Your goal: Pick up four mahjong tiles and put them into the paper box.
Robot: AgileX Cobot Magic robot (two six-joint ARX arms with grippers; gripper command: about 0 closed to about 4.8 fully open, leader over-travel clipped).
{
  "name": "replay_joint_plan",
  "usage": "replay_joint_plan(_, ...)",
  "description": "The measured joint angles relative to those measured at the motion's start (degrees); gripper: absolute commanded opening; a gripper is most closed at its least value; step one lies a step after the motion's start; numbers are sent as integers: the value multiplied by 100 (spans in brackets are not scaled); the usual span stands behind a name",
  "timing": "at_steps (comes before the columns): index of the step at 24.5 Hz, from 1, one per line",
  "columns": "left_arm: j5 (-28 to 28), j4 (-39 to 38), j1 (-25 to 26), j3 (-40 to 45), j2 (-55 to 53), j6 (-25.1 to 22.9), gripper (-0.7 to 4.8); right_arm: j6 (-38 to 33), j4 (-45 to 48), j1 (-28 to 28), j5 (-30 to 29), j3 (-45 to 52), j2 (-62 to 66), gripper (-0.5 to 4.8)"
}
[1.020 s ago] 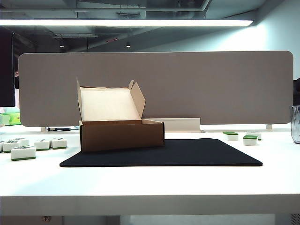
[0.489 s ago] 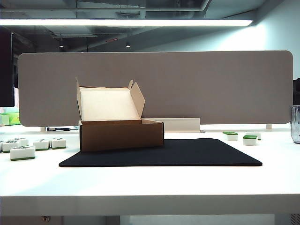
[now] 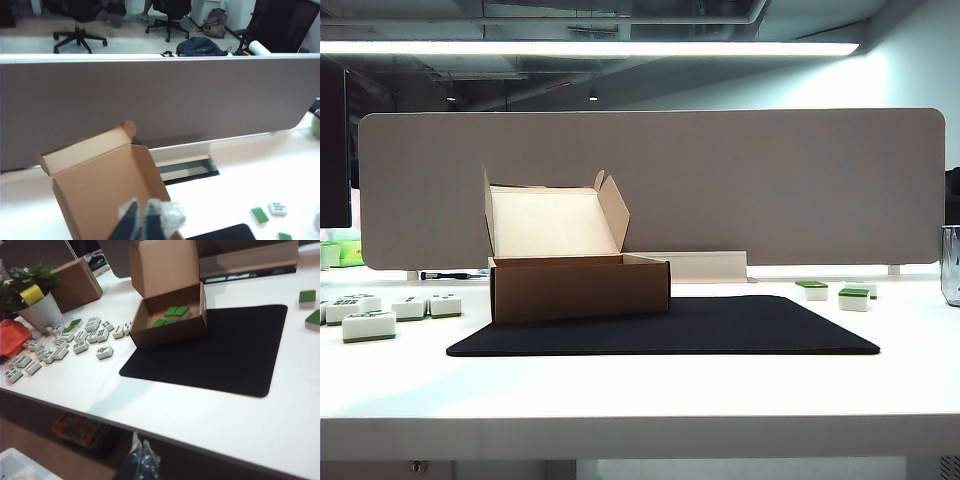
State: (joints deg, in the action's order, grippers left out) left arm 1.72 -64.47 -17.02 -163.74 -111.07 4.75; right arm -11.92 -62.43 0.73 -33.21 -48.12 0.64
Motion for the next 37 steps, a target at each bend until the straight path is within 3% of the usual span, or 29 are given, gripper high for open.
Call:
replay_joint_plan(7, 39, -404, 0, 50, 146, -111, -6, 0, 195, 0, 2, 0, 0, -1)
replay_joint_plan(13, -33, -538, 0, 1202, 811, -603, -6, 0, 199, 0, 2, 0, 0, -1)
replay_joint_plan(16, -741, -874, 0, 2214, 1340, -765, -6, 0, 197, 0, 0, 0, 0, -1)
replay_joint_plan(24, -1799, -927, 0, 4321, 2686, -1235, -6, 0, 188, 0, 2, 0, 0, -1)
replay_joint_plan(33, -1941, -1049, 0, 6725, 4223, -1283, -6, 0, 83, 0, 2, 2, 0, -1)
replay_joint_plan(37, -1980, -1016, 0, 8212, 5298, -1270, -6, 0, 79, 0, 2, 0, 0, -1)
